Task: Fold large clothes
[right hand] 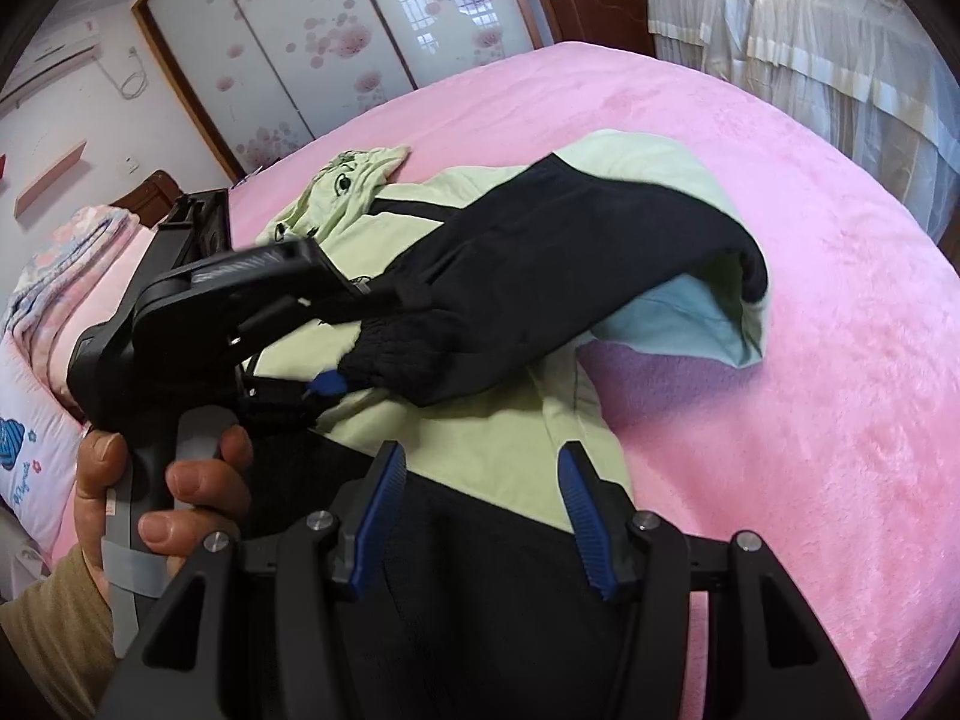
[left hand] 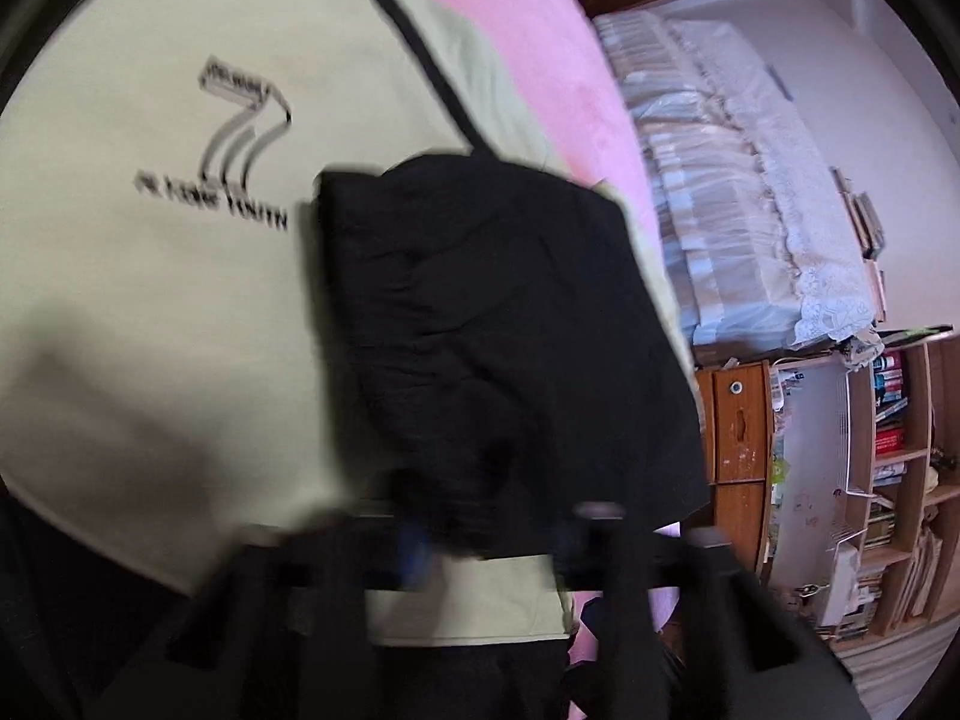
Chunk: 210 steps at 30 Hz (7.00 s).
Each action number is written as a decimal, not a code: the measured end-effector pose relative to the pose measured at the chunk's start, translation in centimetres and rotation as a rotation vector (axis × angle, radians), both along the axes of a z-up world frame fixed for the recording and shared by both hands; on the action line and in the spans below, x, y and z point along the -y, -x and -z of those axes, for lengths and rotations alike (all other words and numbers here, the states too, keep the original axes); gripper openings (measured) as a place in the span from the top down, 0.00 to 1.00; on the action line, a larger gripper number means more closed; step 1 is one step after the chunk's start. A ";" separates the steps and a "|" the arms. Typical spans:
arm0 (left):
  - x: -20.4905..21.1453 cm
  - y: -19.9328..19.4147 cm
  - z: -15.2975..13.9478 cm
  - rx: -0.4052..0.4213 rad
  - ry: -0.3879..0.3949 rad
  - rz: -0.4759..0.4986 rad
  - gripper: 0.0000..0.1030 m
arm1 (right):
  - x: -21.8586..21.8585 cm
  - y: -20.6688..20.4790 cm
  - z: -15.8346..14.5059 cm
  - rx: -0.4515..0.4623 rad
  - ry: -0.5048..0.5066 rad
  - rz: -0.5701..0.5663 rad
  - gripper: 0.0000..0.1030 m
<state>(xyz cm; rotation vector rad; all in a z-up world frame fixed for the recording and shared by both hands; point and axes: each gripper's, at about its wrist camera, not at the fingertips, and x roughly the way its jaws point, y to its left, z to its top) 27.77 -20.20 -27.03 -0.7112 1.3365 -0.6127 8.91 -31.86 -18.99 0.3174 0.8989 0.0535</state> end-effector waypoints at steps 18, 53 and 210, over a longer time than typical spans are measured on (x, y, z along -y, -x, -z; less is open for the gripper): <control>0.9 -4.4 -23.7 0.570 -0.304 -0.003 0.94 | 7.0 -5.5 3.0 -0.078 -0.087 0.228 0.48; -27.1 -4.7 -5.7 0.289 -0.417 -0.243 0.29 | -1.4 -6.3 -4.8 -0.030 0.250 -0.182 0.47; -28.7 4.6 -11.8 0.493 -0.593 -0.218 0.94 | -23.5 -7.3 -4.2 -0.008 0.136 -0.100 0.61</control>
